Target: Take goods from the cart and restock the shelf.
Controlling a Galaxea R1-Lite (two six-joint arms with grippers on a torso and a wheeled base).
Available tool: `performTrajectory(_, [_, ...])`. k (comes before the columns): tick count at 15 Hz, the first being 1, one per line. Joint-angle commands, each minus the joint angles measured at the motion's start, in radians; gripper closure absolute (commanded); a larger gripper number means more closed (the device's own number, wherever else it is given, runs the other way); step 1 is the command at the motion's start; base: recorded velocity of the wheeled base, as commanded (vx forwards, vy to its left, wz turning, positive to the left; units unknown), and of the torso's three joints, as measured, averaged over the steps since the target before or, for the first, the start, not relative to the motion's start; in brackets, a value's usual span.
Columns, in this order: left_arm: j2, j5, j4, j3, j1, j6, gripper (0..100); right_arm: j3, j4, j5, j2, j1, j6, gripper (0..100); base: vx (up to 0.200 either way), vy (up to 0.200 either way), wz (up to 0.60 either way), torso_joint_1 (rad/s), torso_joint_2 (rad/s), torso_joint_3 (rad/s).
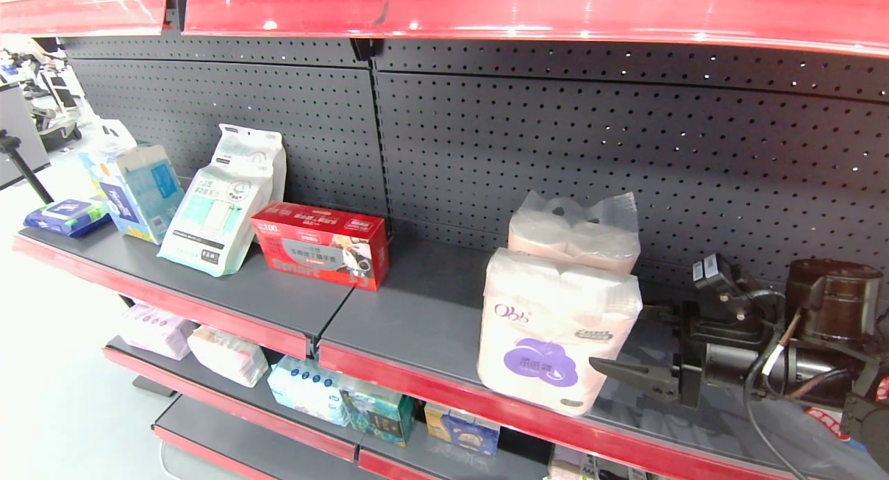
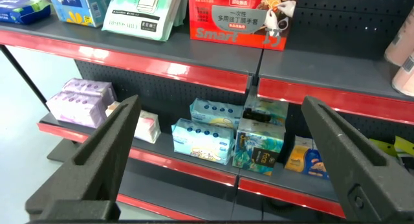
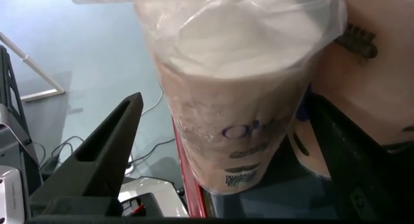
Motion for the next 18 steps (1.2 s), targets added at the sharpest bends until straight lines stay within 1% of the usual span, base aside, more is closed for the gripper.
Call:
performTrajectory(1, [0.001,0.0,0.0,0.0,0.0,0.0,0,0.013,0.003,0.003,-0.028,-0.031,0.001,0,0.0,0.0,0.0,0.0,0.0,0.0])
performTrajectory(7, [0.001,0.0,0.0,0.0,0.0,0.0,0,0.019,0.076,0.026,-0.117,-0.088,0.008,0,0.0,0.0,0.0,0.0,0.0,0.0])
performTrajectory(11, [0.001,0.0,0.0,0.0,0.0,0.0,0,0.02,0.09,0.026,-0.197,-0.113,0.08,0,0.0,0.0,0.0,0.0,0.0,0.0])
performTrajectory(16, [0.001,0.0,0.0,0.0,0.0,0.0,0,0.02,0.132,0.028,-0.269,-0.154,0.111,0,0.0,0.0,0.0,0.0,0.0,0.0])
performTrajectory(18, [0.001,0.0,0.0,0.0,0.0,0.0,0,0.022,0.135,0.054,-0.316,-0.205,0.143,0,0.0,0.0,0.0,0.0,0.0,0.0])
